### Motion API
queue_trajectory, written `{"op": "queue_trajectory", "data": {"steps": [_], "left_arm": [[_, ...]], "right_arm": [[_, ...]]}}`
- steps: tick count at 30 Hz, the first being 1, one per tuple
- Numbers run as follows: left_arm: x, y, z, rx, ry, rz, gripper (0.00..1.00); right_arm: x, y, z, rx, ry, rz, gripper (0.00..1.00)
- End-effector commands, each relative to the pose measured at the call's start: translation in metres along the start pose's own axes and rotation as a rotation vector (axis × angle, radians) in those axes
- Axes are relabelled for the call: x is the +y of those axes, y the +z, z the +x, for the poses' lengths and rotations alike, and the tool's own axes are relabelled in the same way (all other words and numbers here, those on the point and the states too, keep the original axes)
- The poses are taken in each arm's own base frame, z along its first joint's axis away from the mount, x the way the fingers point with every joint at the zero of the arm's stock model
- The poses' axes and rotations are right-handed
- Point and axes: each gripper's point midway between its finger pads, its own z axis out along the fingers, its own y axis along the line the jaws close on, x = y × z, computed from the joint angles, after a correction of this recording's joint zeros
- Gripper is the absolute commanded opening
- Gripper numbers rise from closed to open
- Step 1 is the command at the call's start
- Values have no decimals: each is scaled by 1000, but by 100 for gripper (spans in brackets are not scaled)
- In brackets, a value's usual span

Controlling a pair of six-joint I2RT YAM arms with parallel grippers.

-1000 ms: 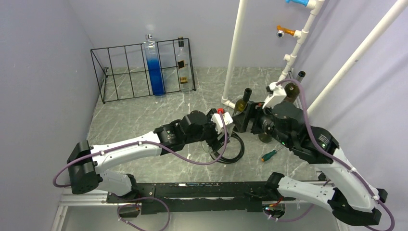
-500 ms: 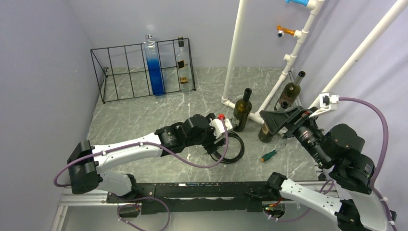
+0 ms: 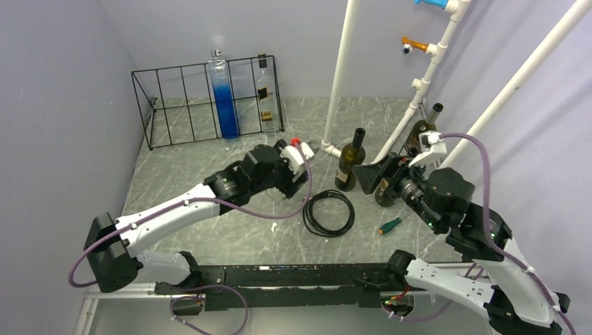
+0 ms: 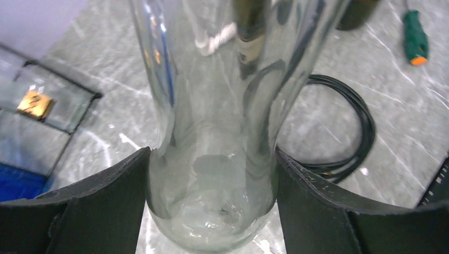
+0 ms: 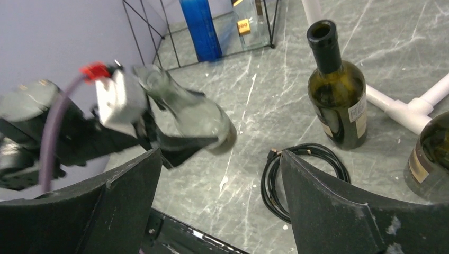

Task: Put the wine bottle on the wine rack

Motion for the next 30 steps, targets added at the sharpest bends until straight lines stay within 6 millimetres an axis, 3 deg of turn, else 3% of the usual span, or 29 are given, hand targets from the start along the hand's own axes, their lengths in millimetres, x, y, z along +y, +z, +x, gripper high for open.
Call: {"op": "queue_trajectory", "data": {"steps": [1, 9, 18, 24, 30], "left_arm": [[63, -39, -84, -291, -66, -168, 0], [145, -71, -75, -291, -173, -383, 0], [235, -81, -29, -187, -363, -588, 0], [305, -122, -7, -157, -450, -788, 0], [365, -159, 10, -135, -453, -945, 0]], "right_arm": [[8, 20, 13, 24, -29, -19, 86], [6, 54, 45, 101, -149, 0, 87], [21, 94, 98, 175, -175, -124, 88], [20, 113, 117, 212, -247, -133, 89], [22, 117, 119, 204, -293, -163, 90]]}}
